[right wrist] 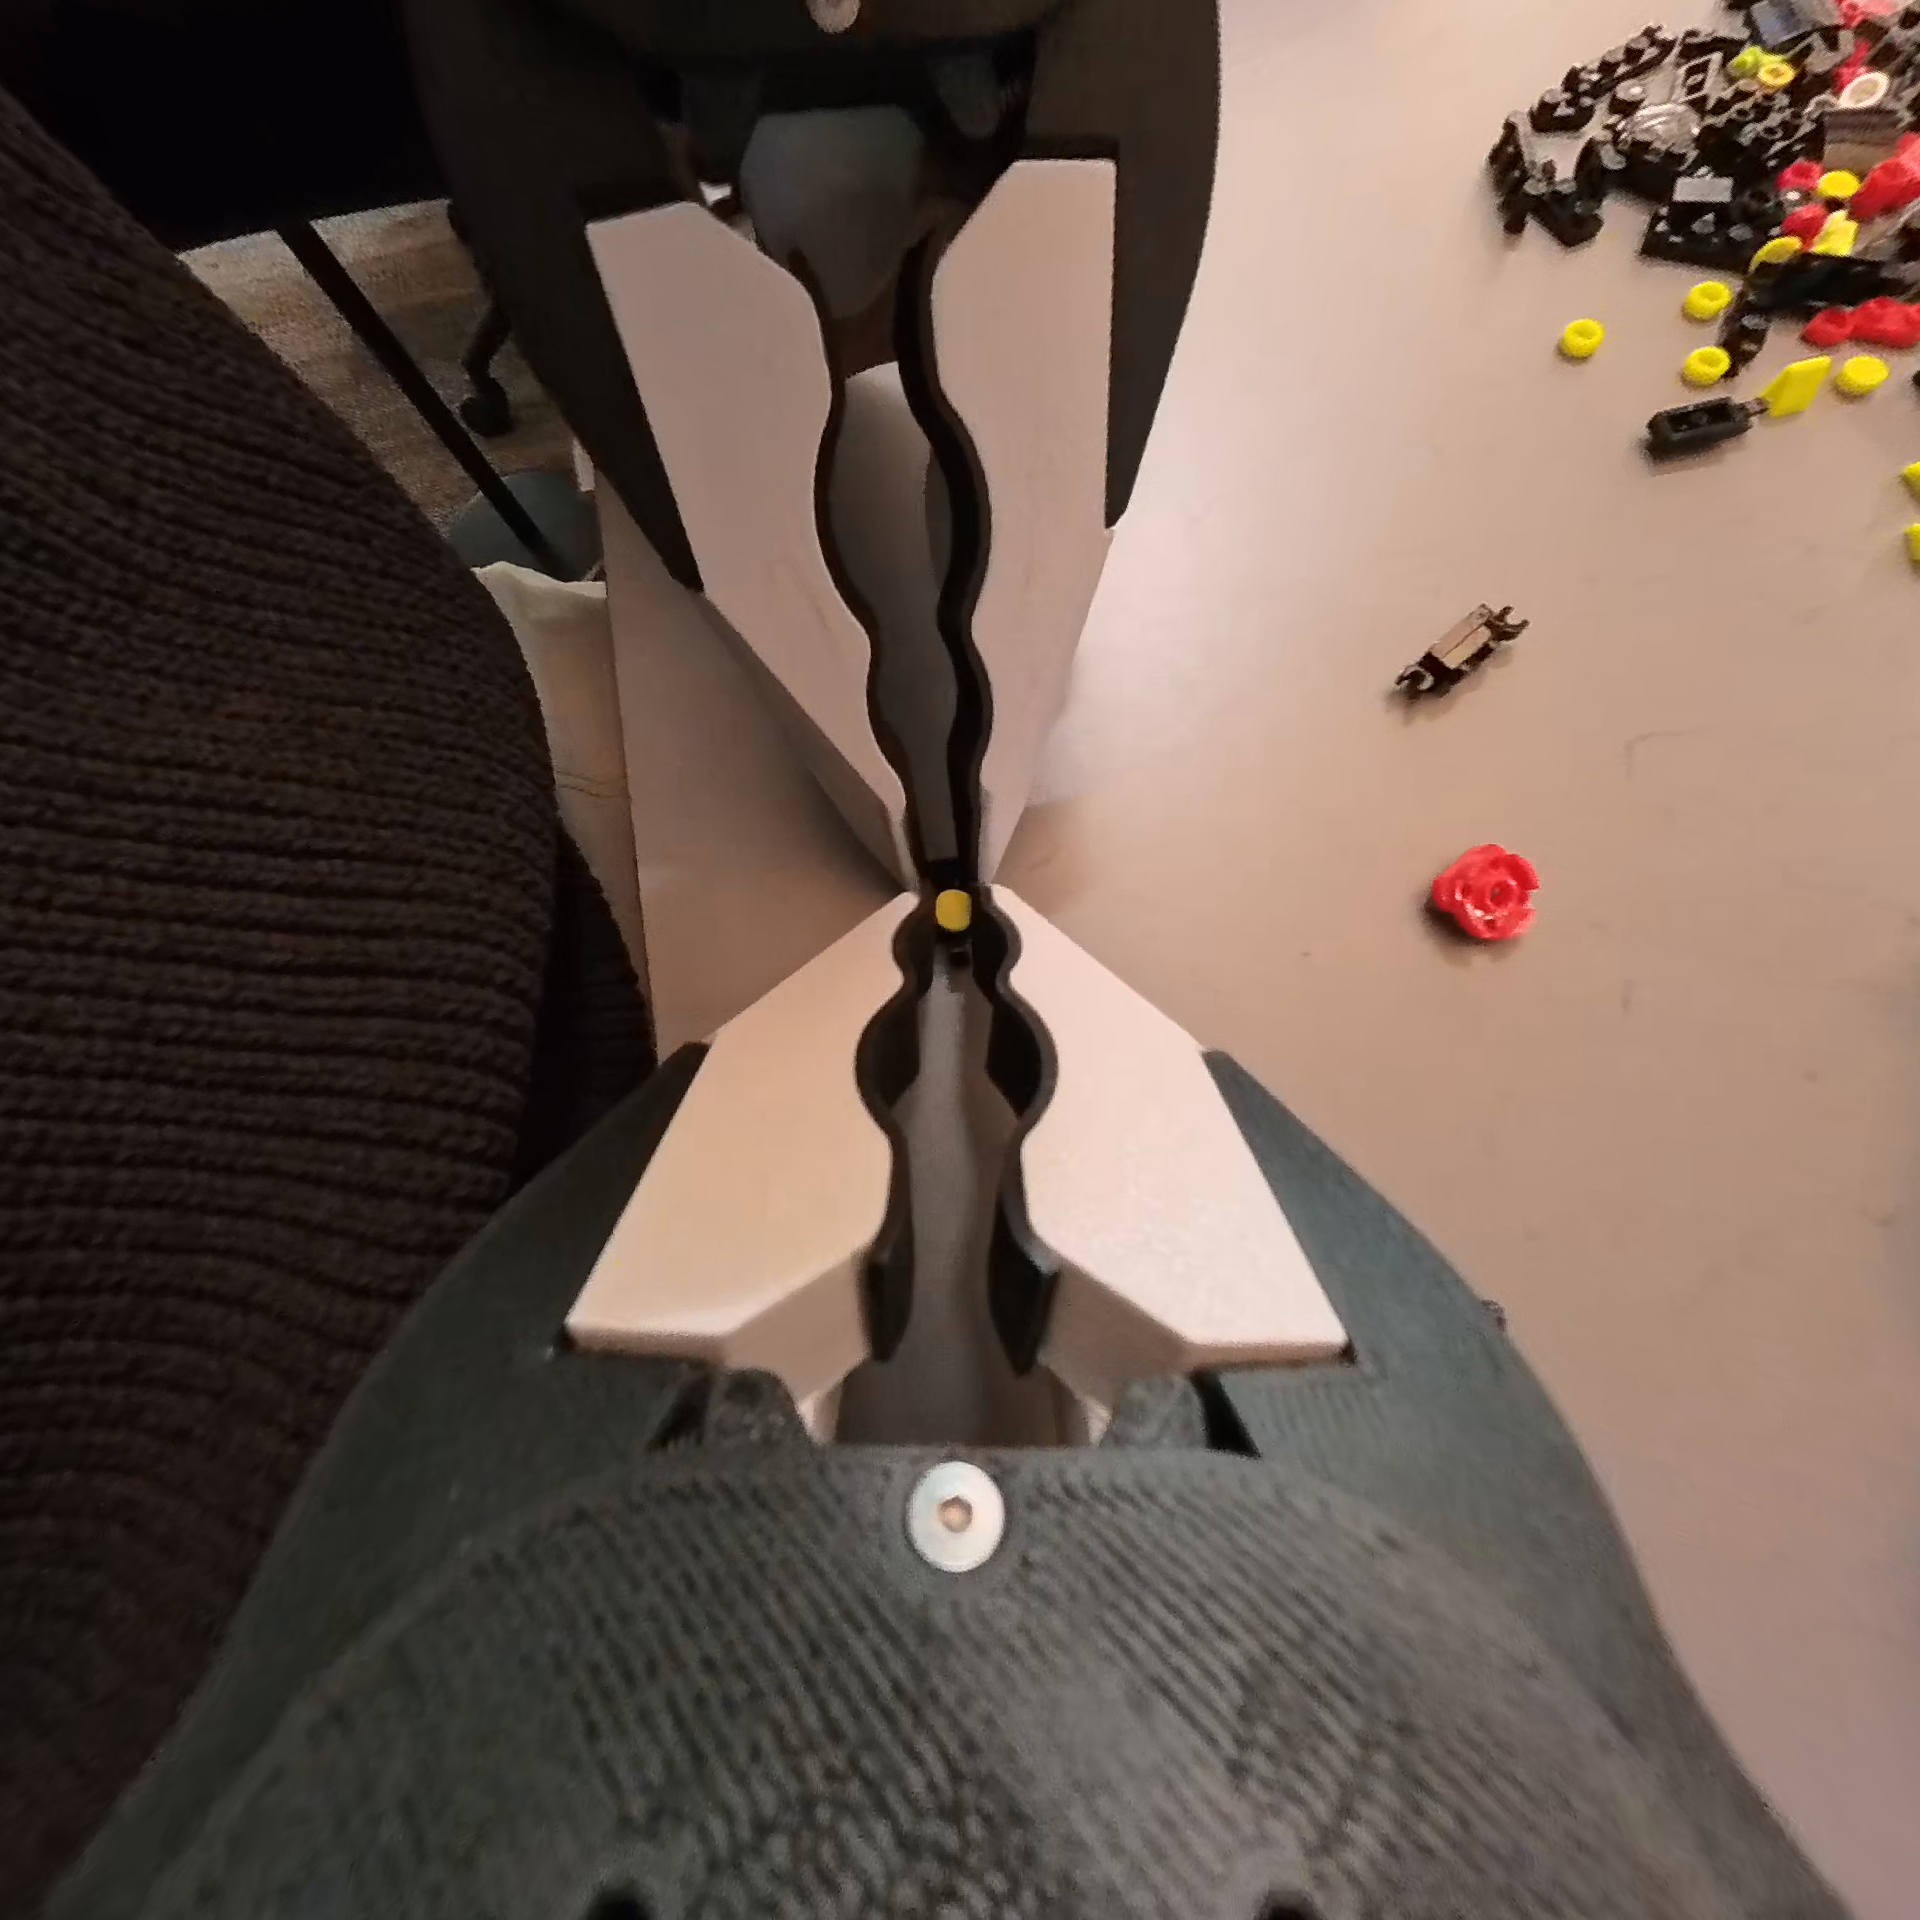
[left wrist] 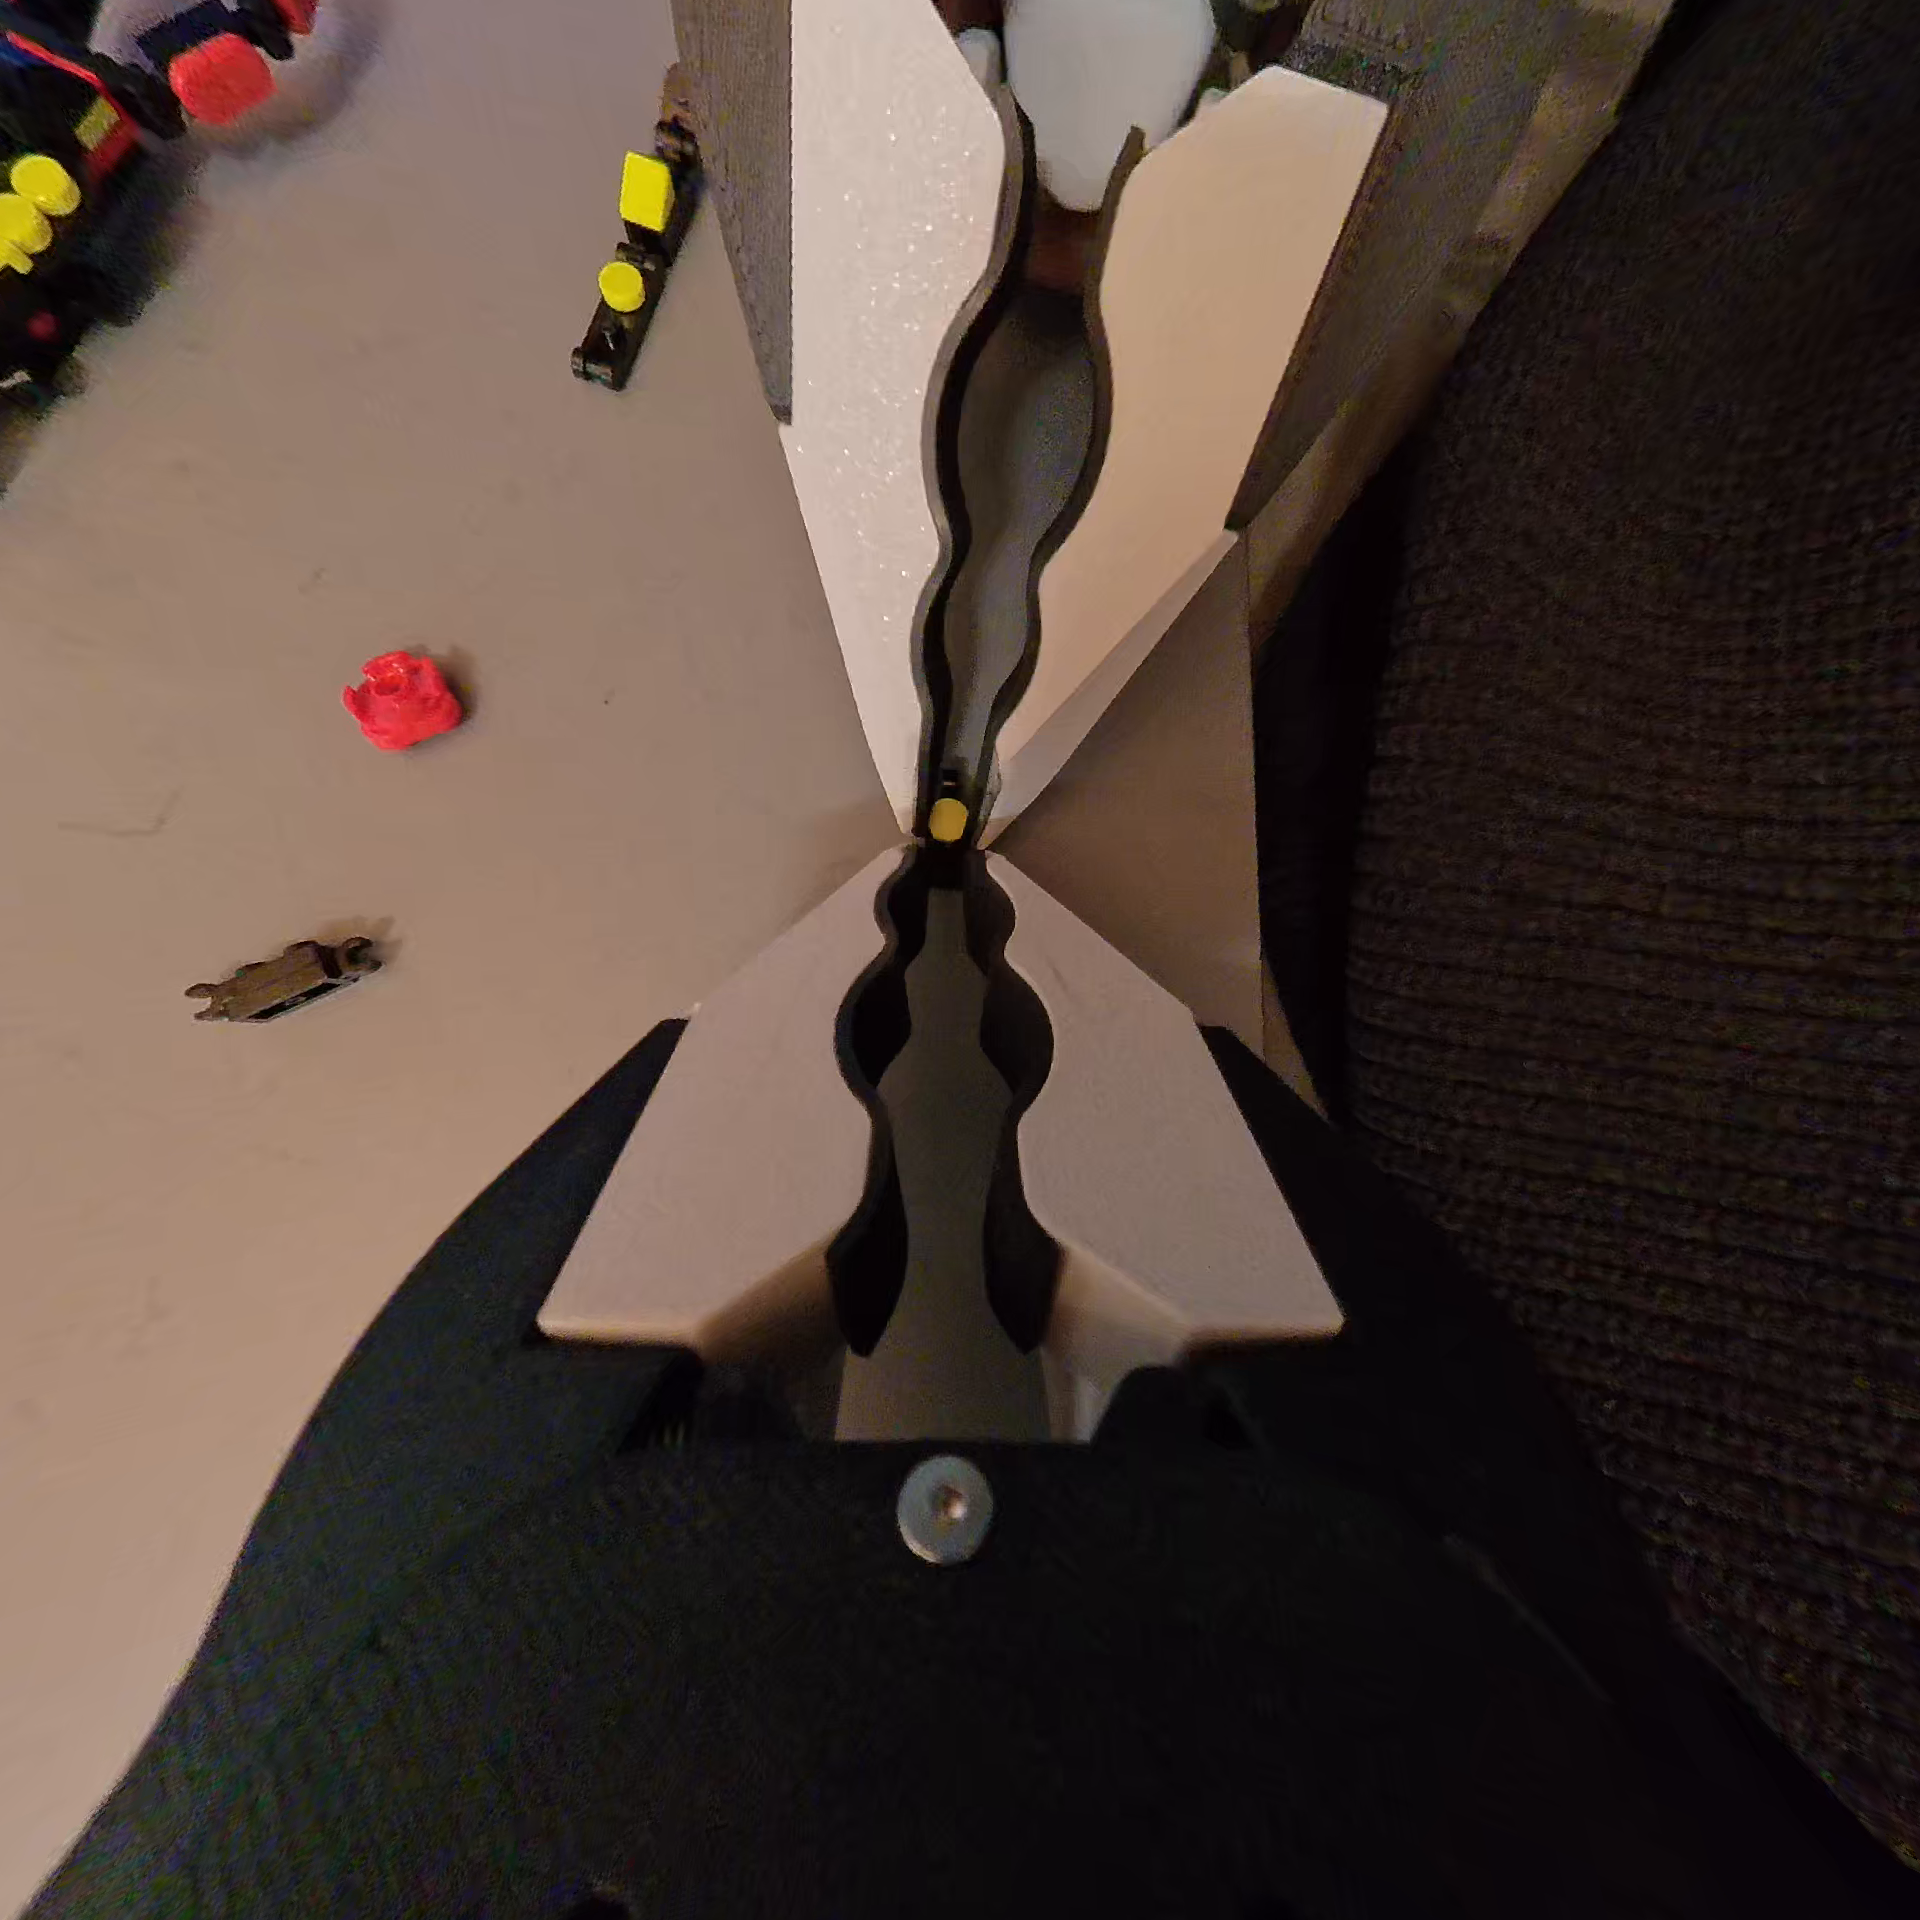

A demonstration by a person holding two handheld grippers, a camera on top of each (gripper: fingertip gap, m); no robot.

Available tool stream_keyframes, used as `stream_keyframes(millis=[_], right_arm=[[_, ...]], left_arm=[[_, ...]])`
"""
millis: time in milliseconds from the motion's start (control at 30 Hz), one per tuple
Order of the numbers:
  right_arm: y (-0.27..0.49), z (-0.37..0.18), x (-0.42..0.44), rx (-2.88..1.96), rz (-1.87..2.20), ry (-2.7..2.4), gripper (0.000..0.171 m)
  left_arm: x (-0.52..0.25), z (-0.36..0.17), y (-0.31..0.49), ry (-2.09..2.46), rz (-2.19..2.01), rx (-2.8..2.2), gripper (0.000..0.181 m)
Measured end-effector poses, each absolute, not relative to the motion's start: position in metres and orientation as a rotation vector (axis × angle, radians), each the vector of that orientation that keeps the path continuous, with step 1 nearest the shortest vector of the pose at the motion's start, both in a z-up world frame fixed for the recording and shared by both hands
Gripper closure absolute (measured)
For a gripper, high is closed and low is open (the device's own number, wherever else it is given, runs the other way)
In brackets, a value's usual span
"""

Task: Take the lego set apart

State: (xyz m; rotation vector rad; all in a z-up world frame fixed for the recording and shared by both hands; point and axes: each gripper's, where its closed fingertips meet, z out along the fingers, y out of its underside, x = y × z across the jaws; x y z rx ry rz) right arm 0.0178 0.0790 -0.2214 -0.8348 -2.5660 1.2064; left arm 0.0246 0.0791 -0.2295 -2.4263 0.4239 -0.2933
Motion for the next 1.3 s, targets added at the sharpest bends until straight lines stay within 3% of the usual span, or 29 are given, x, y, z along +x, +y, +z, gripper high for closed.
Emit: stream_keyframes(millis=[33,700,800,933,1033,1167,1300], right_arm=[[0.079,-0.221,0.018,-0.836,1.208,-2.561,0.166],[0.080,-0.213,0.017,-0.864,1.304,-2.534,0.168],[0.074,-0.162,0.011,-0.846,1.662,-2.296,0.171],[0.114,-0.172,-0.005,-0.829,1.311,-2.305,0.171],[0.111,-0.185,0.005,-0.815,1.312,-2.374,0.171],[0.091,-0.206,0.015,-0.744,1.229,-2.523,0.159],[0.083,-0.219,0.018,-0.666,1.134,-2.575,0.163]], left_arm=[[0.024,-0.230,0.079,0.436,-0.273,-2.430,0.172],[0.025,-0.229,0.082,0.436,-0.210,-2.425,0.172],[0.024,-0.230,0.082,0.441,-0.202,-2.423,0.173],[0.025,-0.229,0.083,0.443,-0.200,-2.421,0.173],[0.025,-0.229,0.084,0.427,-0.236,-2.411,0.173],[0.025,-0.229,0.084,0.421,-0.255,-2.409,0.173],[0.025,-0.229,0.084,0.437,-0.245,-2.404,0.173]])
